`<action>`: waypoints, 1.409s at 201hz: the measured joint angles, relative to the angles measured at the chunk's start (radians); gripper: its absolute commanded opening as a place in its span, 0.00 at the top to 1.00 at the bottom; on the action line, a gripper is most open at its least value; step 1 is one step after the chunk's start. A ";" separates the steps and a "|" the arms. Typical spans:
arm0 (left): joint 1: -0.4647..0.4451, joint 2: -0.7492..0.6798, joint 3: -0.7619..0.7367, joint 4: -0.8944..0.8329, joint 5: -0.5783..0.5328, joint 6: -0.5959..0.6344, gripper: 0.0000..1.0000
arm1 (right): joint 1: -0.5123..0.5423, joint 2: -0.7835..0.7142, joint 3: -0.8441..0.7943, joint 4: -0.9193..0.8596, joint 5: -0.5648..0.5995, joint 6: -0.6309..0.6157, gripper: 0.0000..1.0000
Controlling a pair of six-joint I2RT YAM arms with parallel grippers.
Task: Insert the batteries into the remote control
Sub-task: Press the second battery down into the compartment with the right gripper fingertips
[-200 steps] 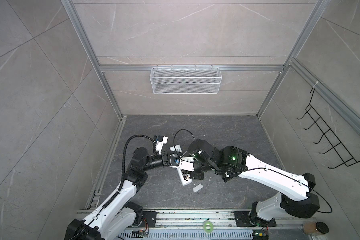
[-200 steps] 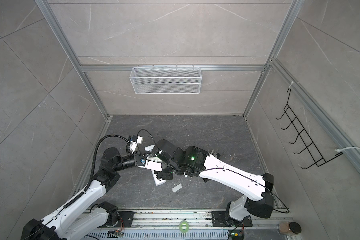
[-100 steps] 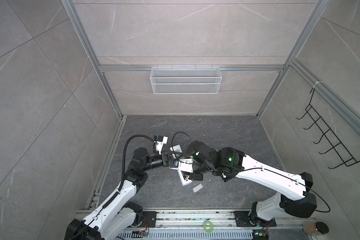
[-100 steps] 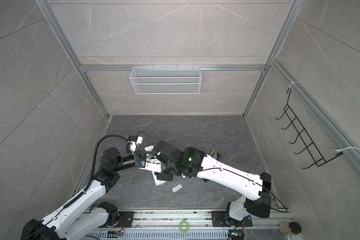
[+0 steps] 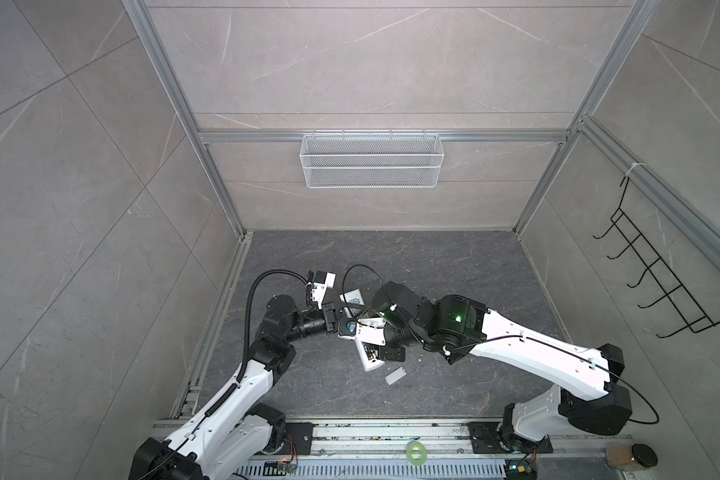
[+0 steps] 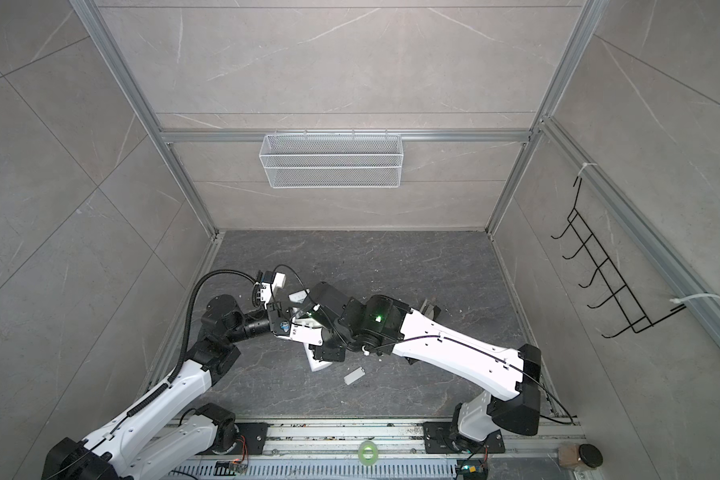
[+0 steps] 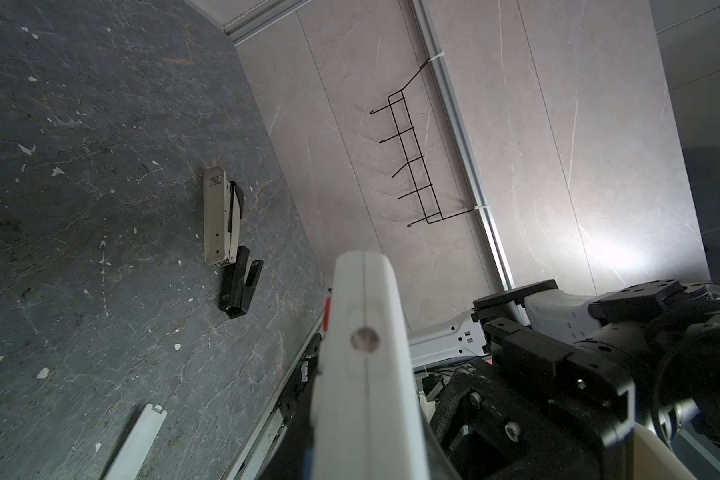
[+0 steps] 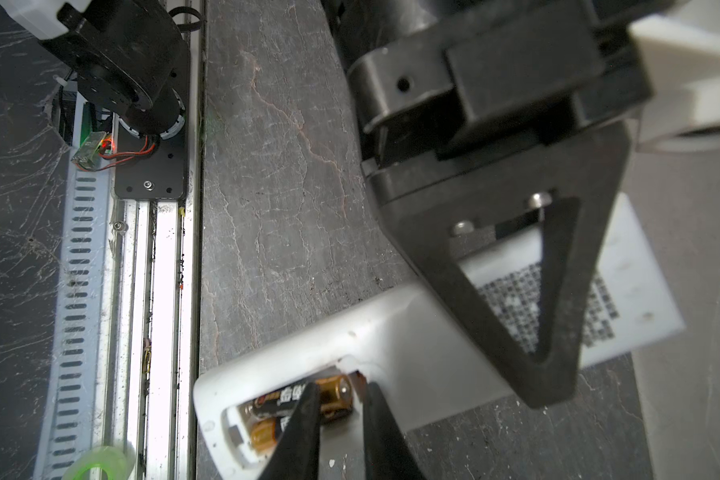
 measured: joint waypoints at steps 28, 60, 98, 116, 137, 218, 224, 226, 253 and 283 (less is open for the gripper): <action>0.000 0.000 0.000 0.000 -0.001 0.000 1.00 | 0.000 0.004 -0.002 0.000 0.003 -0.010 0.79; 0.000 0.001 0.000 0.005 -0.002 0.000 1.00 | 0.000 0.004 -0.002 0.000 0.003 -0.014 0.79; 0.000 0.001 0.000 0.006 -0.006 0.000 1.00 | 0.003 0.003 -0.014 0.005 0.003 -0.017 0.80; 0.001 0.001 0.000 0.003 -0.008 0.001 1.00 | 0.005 0.003 -0.018 0.011 0.006 -0.017 0.81; 0.001 0.002 0.000 -0.002 -0.011 0.007 1.00 | 0.006 0.003 -0.023 0.018 0.012 -0.017 0.84; 0.001 0.007 0.000 -0.002 -0.017 0.007 1.00 | 0.016 0.002 -0.047 0.035 0.053 -0.033 0.90; 0.001 0.007 0.000 -0.002 -0.020 0.007 1.00 | 0.016 0.002 -0.050 0.039 0.056 -0.035 0.90; 0.001 0.007 0.000 -0.002 -0.021 0.007 1.00 | 0.017 0.002 -0.050 0.039 0.057 -0.036 0.90; 0.001 0.007 0.000 -0.001 -0.030 0.007 1.00 | 0.023 0.003 -0.052 0.045 0.083 -0.040 0.92; 0.001 0.007 0.000 -0.001 -0.039 0.007 1.00 | 0.033 0.006 -0.052 0.045 0.114 -0.039 0.94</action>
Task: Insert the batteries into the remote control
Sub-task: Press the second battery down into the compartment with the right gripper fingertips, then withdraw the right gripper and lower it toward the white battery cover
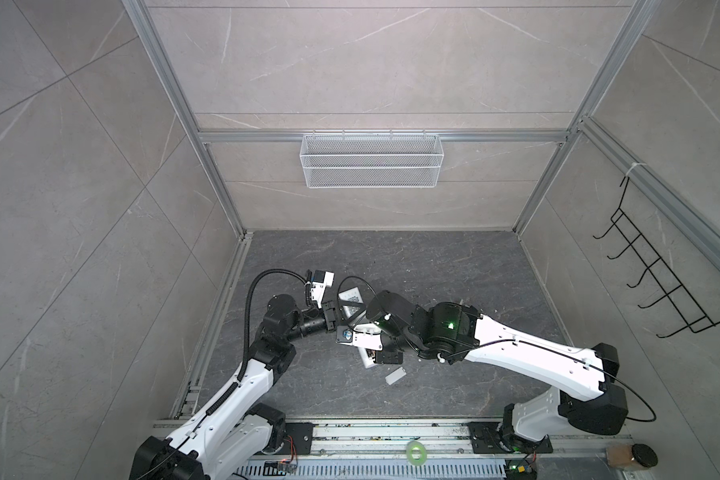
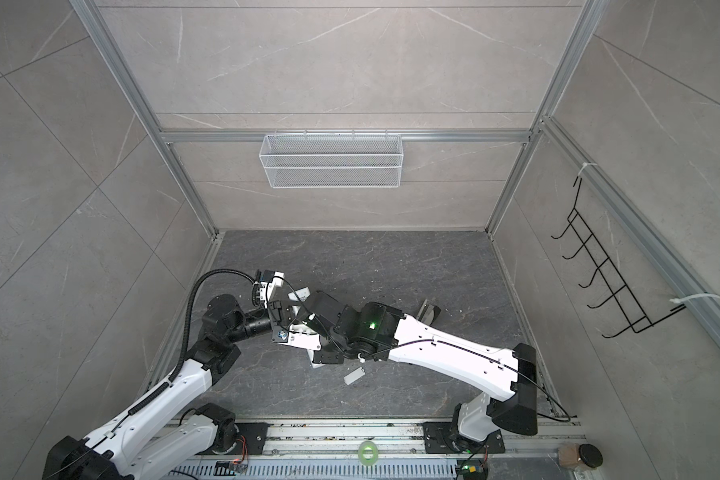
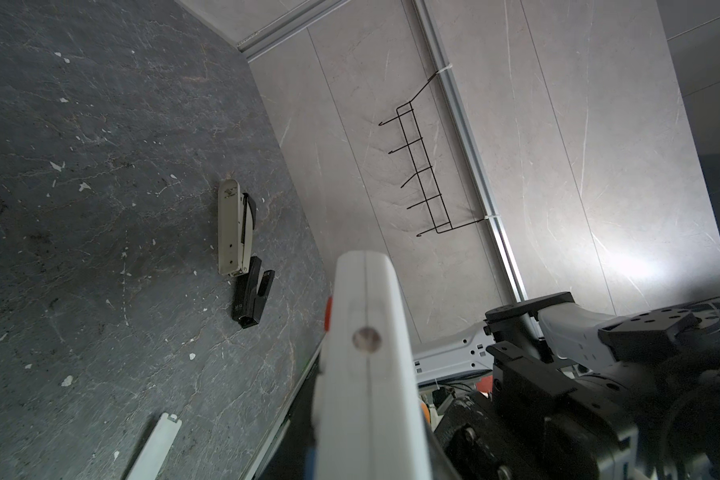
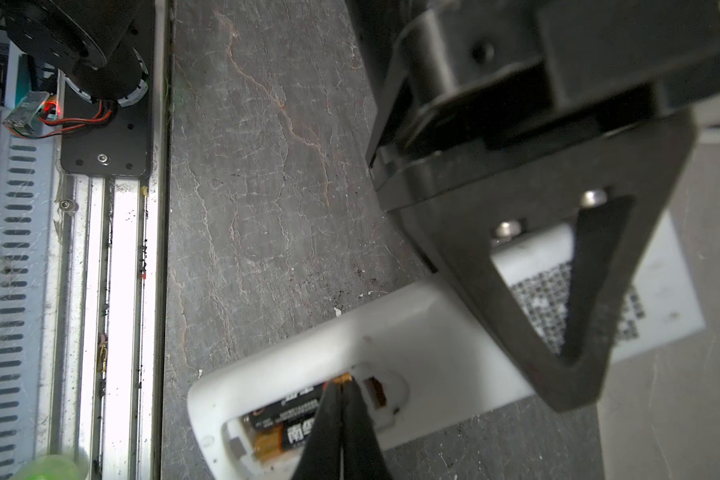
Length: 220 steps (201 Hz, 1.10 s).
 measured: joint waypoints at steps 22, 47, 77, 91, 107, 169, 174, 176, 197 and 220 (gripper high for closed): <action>0.000 0.000 0.000 -0.002 -0.018 0.001 1.00 | 0.002 0.003 0.000 0.000 0.028 0.008 0.95; 0.000 0.000 0.000 -0.013 -0.030 0.002 1.00 | 0.002 0.003 0.000 -0.001 0.043 0.054 0.84; 0.000 -0.006 0.000 -0.027 -0.044 0.009 1.00 | 0.002 -0.016 0.001 -0.008 0.030 0.161 0.64; 0.005 -0.013 0.000 -0.036 -0.048 0.011 1.00 | 0.001 -0.046 0.001 -0.007 0.014 0.213 0.58; 0.015 -0.020 -0.006 -0.041 -0.054 0.013 1.00 | 0.000 -0.097 0.001 -0.001 0.000 0.280 0.54; 0.040 -0.093 -0.031 -0.165 -0.133 0.078 1.00 | -0.001 -0.245 -0.079 0.006 0.066 0.715 0.36; 0.041 -0.101 -0.034 -0.176 -0.142 0.088 1.00 | -0.001 -0.245 -0.092 0.002 0.071 0.761 0.35; 0.041 -0.105 -0.035 -0.182 -0.145 0.091 1.00 | -0.001 -0.244 -0.100 -0.001 0.072 0.790 0.35; 0.049 -0.131 -0.060 -0.211 -0.161 0.126 1.00 | -0.001 -0.243 -0.211 -0.007 0.071 1.016 0.29; 0.058 -0.150 -0.080 -0.277 -0.184 0.171 1.00 | -0.002 -0.245 -0.403 0.026 0.041 1.257 0.26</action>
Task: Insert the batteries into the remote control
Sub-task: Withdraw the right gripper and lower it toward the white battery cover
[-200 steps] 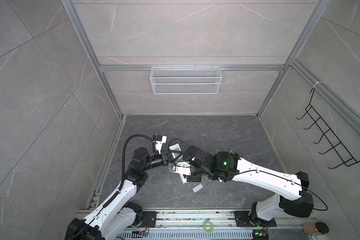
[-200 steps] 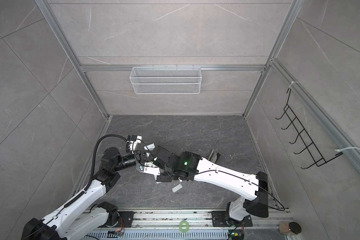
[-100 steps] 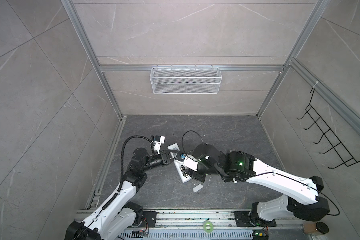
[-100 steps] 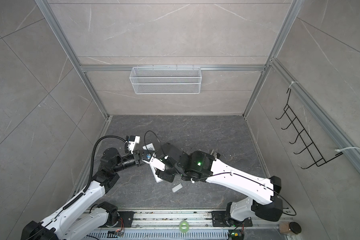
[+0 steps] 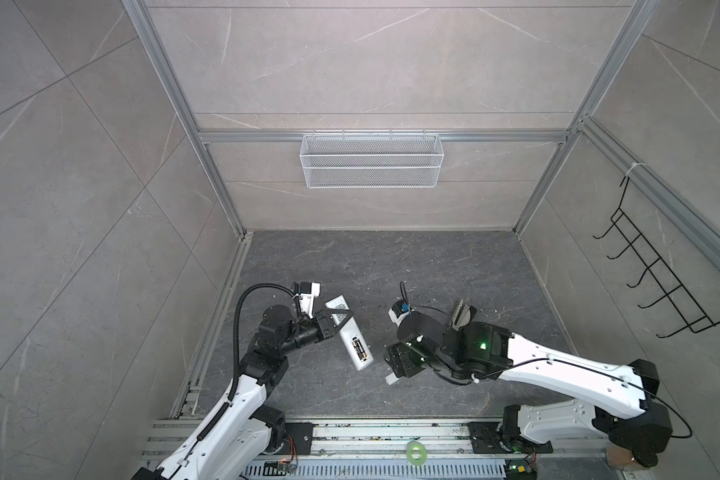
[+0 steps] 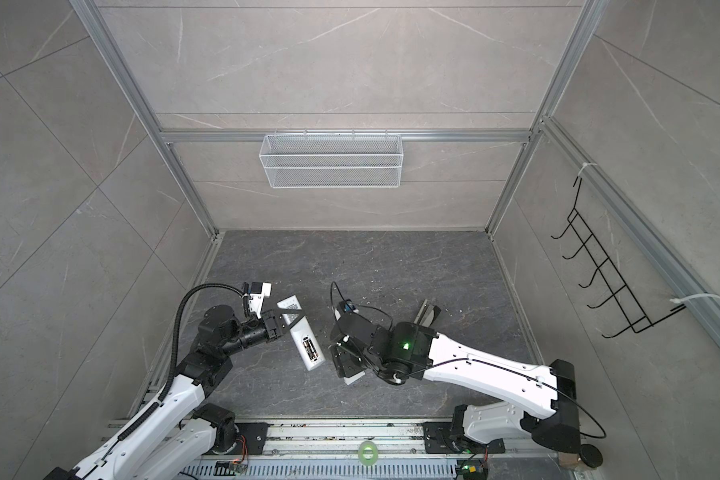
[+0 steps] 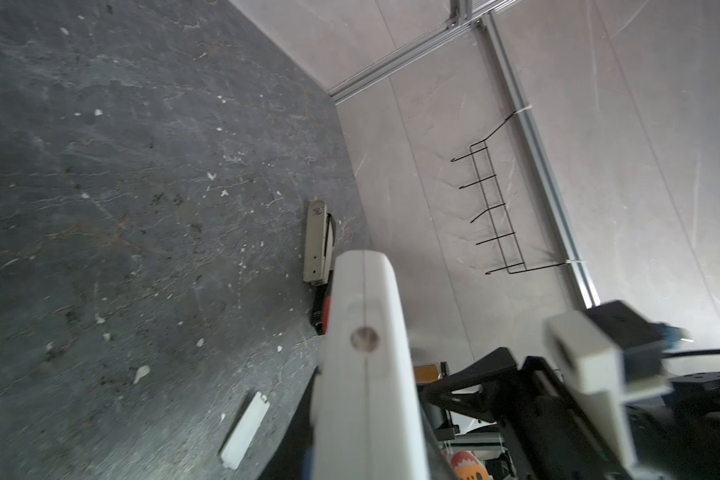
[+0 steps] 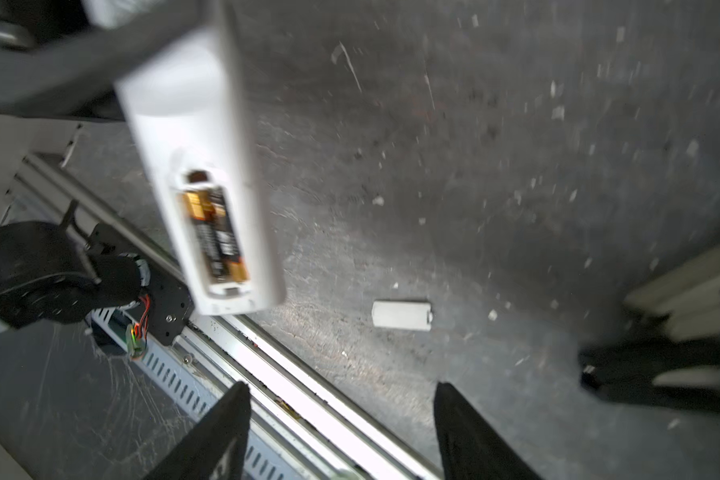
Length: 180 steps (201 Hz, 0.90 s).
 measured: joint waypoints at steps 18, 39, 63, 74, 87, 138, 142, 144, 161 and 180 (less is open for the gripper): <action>0.005 -0.031 0.000 -0.082 -0.030 0.055 1.00 | -0.001 -0.004 -0.147 0.051 -0.034 0.172 0.25; 0.005 -0.078 0.000 -0.168 -0.071 0.121 1.00 | -0.001 0.009 -0.228 0.083 -0.067 0.309 0.24; 0.005 -0.121 0.000 -0.234 -0.101 0.171 1.00 | -0.001 0.078 -0.220 0.125 -0.082 0.384 0.24; 0.005 -0.135 0.000 -0.252 -0.109 0.186 1.00 | -0.001 0.122 -0.206 0.140 -0.085 0.396 0.24; 0.005 -0.146 -0.001 -0.261 -0.117 0.192 1.00 | -0.001 0.178 -0.185 0.160 -0.089 0.401 0.24; 0.005 -0.163 -0.002 -0.281 -0.130 0.214 1.00 | -0.004 0.256 -0.210 0.254 -0.092 0.441 0.24; 0.005 -0.162 -0.002 -0.282 -0.132 0.216 1.00 | -0.005 0.256 -0.217 0.260 -0.093 0.444 0.24; 0.005 -0.162 -0.002 -0.283 -0.132 0.217 1.00 | -0.005 0.256 -0.221 0.264 -0.093 0.447 0.23; 0.005 -0.159 -0.002 -0.285 -0.136 0.220 1.00 | -0.012 0.256 -0.252 0.286 -0.093 0.465 0.22; 0.005 -0.149 -0.002 -0.284 -0.142 0.221 1.00 | -0.028 0.256 -0.283 0.315 -0.098 0.475 0.22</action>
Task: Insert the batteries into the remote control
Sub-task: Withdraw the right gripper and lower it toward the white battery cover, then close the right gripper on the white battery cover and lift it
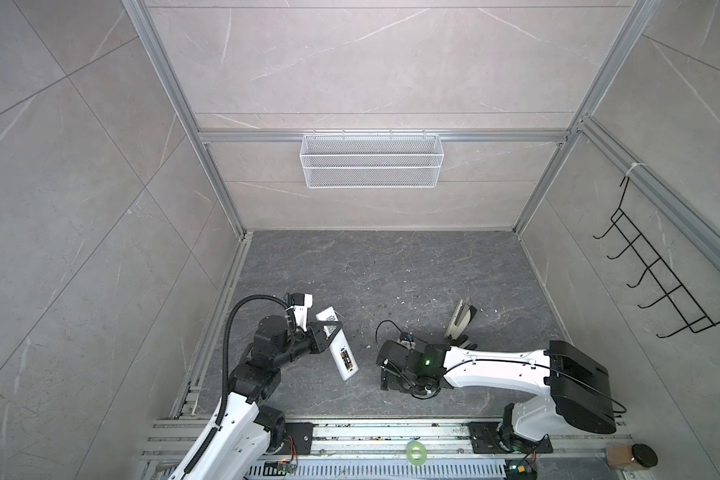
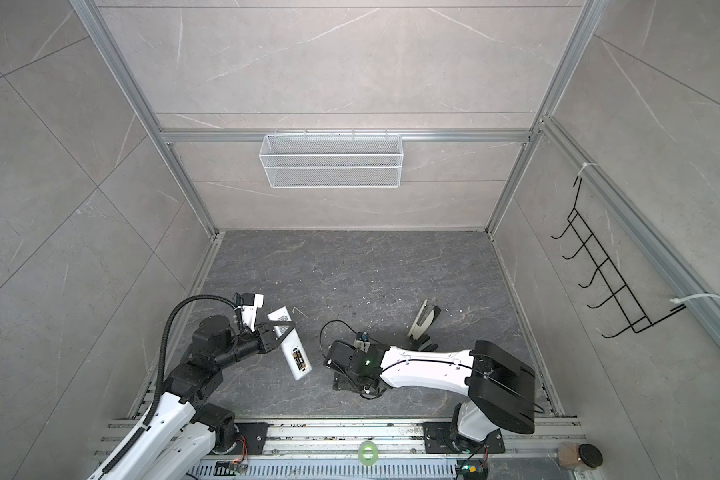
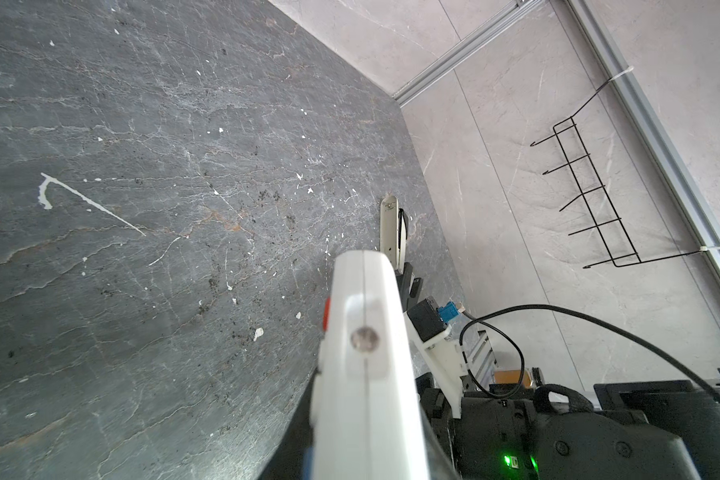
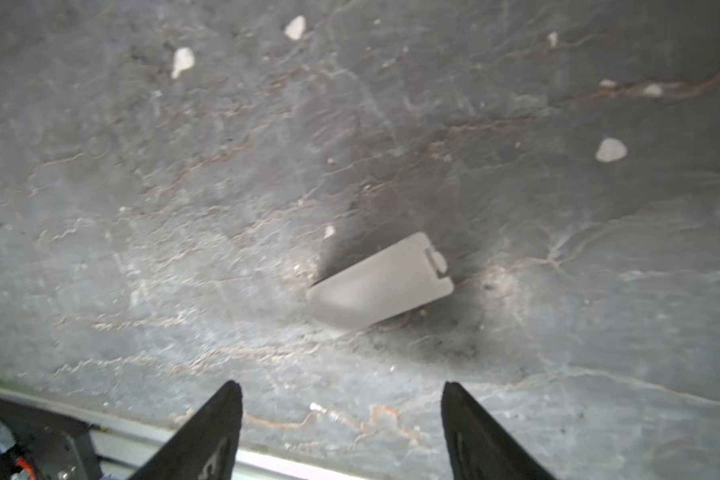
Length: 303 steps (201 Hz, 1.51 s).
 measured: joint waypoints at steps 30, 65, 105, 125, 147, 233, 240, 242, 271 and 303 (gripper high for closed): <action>0.000 0.021 -0.001 0.000 0.000 0.000 1.00 | -0.040 0.005 -0.022 0.036 -0.012 0.000 0.22; 0.000 0.023 -0.002 0.000 0.000 0.000 1.00 | -0.084 0.037 -0.016 0.069 -0.041 -0.034 0.24; 0.000 0.030 -0.002 0.000 0.000 0.000 1.00 | -0.091 0.139 0.086 0.031 -0.071 -0.111 0.25; 0.000 0.030 -0.002 0.000 0.000 0.000 1.00 | -0.091 0.148 0.114 0.016 -0.071 -0.140 0.25; 0.000 0.030 -0.002 0.000 0.000 0.000 1.00 | -0.091 0.182 0.158 -0.003 -0.071 -0.171 0.26; 0.000 0.021 -0.002 0.000 0.000 0.002 1.00 | -0.091 0.272 0.269 -0.103 -0.055 -0.296 0.28; 0.000 0.021 -0.002 0.000 0.000 0.002 1.00 | -0.091 0.272 0.274 -0.115 -0.050 -0.302 0.28; 0.000 0.021 -0.002 0.000 0.000 0.002 1.00 | -0.091 0.272 0.274 -0.117 -0.047 -0.304 0.28; 0.000 0.021 -0.002 0.000 0.000 0.002 1.00 | -0.091 0.272 0.276 -0.153 -0.032 -0.322 0.28; 0.000 0.020 -0.002 0.000 0.000 0.002 1.00 | -0.091 0.284 0.304 -0.181 -0.025 -0.338 0.29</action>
